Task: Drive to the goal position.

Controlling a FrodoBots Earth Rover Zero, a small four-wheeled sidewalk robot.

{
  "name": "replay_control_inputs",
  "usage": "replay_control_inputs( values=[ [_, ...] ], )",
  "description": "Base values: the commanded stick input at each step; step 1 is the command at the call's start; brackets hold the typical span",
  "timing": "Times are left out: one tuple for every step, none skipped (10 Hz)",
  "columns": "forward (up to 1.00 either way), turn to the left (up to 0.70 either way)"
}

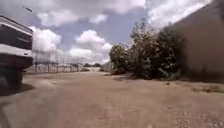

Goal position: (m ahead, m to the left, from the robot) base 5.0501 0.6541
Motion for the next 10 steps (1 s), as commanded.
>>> replay_control_inputs(
  values=[
    [0.6,0.0],
    [0.6,0.0],
    [0.6,0.0],
    [0.6,0.0],
    [0.6,0.0],
    [0.6,0.0],
    [0.6,0.0],
    [0.6,0.0],
    [0.6,0.0],
    [0.6,0.0]
  ],
)
